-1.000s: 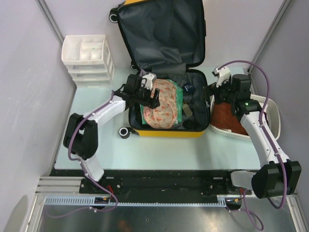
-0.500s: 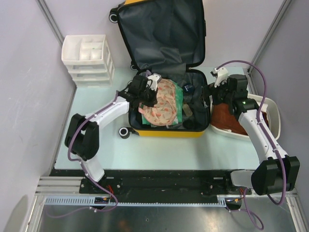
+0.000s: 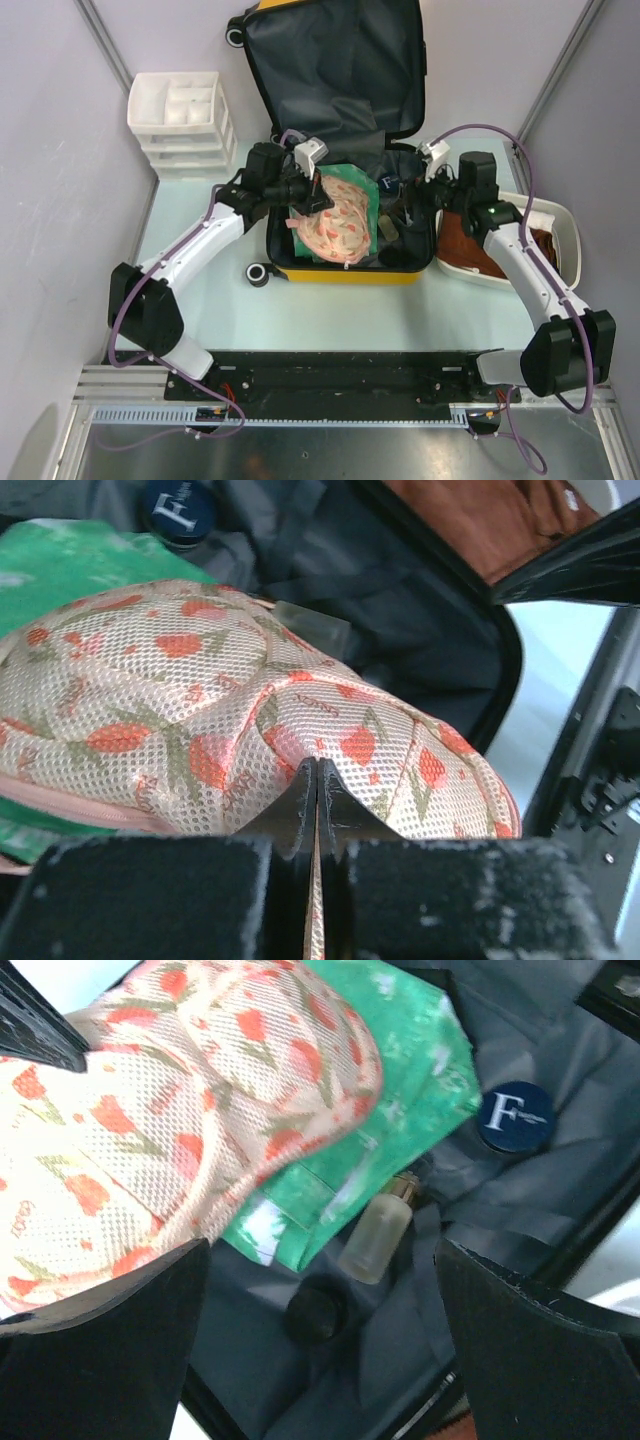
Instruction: Open, take out, and arrange the luggage
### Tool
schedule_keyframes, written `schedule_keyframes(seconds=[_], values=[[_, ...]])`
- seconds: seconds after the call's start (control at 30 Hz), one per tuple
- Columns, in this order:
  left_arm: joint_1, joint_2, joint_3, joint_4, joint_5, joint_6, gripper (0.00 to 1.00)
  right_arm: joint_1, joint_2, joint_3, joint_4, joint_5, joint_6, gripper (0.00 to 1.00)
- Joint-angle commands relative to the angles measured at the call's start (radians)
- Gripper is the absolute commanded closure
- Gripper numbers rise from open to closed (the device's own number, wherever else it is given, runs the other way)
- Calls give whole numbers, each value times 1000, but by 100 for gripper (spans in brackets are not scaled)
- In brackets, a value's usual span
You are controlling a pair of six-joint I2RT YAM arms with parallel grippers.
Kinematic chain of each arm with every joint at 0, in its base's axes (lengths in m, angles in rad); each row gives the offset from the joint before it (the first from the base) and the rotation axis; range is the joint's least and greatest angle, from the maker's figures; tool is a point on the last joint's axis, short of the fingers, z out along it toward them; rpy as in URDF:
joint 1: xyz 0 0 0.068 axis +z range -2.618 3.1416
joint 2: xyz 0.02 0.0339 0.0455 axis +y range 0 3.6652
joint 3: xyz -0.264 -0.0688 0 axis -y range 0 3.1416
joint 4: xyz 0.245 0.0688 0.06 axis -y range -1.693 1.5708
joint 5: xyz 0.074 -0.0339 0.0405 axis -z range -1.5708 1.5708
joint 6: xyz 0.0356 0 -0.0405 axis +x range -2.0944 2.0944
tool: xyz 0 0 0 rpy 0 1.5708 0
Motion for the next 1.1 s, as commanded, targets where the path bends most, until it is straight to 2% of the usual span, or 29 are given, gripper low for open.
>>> schedule_keyframes(seconds=[0.0,0.13,0.3,0.5,0.6,0.7,0.8,0.83,0.9,0.93,1.0,1.03,1.07], values=[[1,-30,-17,21,215,52,100,66,32,30,99,-81,-63,0],[21,-44,-85,15,275,184,100,113,84,31,121,-135,-186,0],[50,-58,-146,-5,286,239,100,179,188,60,179,-218,-177,0],[52,-46,-183,-5,272,281,100,283,328,105,210,-252,-290,0],[52,-43,-183,-5,264,299,100,300,415,170,178,-264,-348,1],[52,-40,-177,-5,259,308,100,303,501,246,78,-290,-410,7],[53,-41,-175,-5,255,317,100,303,566,296,-41,-333,-465,23],[53,-38,-175,-5,252,319,100,303,578,328,-95,-339,-474,38],[55,-39,-178,-7,246,320,100,305,598,353,-164,-351,-499,51],[56,-41,-180,-5,243,321,100,305,609,378,-181,-353,-526,67],[61,-44,-183,-5,241,317,100,297,613,398,-213,-359,-536,86],[62,-46,-183,-4,243,313,100,294,607,411,-220,-362,-536,100],[65,-49,-183,-4,244,310,100,291,600,416,-221,-359,-530,100]])
